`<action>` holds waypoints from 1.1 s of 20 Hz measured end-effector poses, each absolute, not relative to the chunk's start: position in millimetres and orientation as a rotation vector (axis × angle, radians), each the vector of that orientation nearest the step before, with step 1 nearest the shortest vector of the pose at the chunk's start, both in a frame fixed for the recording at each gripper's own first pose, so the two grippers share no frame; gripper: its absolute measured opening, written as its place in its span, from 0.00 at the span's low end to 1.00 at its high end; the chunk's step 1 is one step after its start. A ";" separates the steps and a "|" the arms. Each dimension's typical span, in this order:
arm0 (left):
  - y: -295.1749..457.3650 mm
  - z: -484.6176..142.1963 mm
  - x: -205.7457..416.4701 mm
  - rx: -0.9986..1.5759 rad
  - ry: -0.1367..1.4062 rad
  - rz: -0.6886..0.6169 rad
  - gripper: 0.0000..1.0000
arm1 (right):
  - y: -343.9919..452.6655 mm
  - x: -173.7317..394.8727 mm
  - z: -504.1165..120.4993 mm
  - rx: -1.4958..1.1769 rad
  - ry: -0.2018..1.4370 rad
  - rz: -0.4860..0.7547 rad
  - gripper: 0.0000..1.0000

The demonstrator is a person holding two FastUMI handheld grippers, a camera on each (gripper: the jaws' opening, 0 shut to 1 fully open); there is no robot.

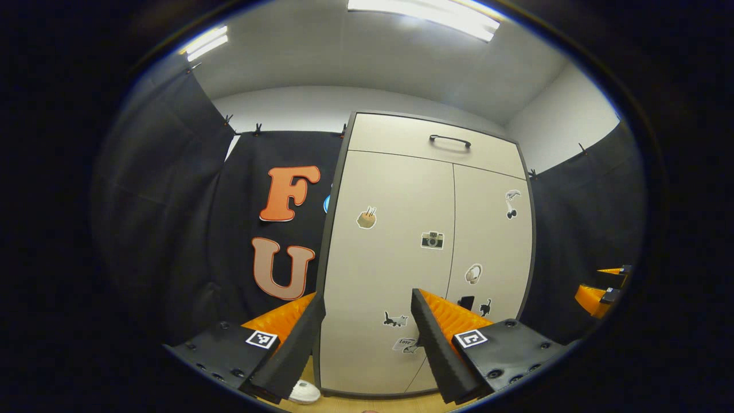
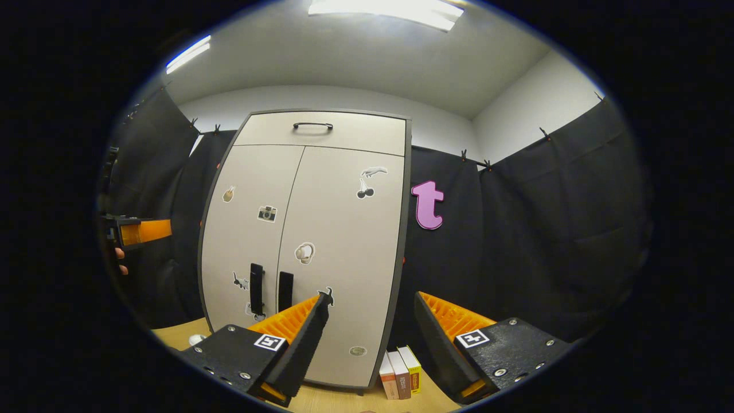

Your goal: Open the right door of the double-door shoe cabinet with the right hand, and open the left door with the left hand.

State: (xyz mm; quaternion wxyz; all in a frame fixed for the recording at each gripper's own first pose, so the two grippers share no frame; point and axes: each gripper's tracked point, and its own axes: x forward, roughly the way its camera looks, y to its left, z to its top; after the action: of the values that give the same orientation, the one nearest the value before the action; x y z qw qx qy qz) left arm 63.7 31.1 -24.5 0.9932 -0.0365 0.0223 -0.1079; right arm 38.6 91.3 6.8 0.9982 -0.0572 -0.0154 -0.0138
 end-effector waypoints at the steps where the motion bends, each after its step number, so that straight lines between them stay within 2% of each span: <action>1: 31.0 -24.1 63.5 -0.074 0.044 -0.217 0.95 | 91.7 38.0 5.5 -0.116 -0.030 -0.026 0.92; 22: 7.5 -26.3 70.9 -0.053 0.029 -0.258 0.96 | 84.0 41.9 4.9 -0.113 -0.032 -0.038 0.92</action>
State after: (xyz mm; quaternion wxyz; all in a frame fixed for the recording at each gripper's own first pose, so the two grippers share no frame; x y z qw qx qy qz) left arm 70.9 7.5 -26.3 0.9912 -0.0267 0.0145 -0.1285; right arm 41.9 84.0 4.9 0.9981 -0.0563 -0.0159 -0.0188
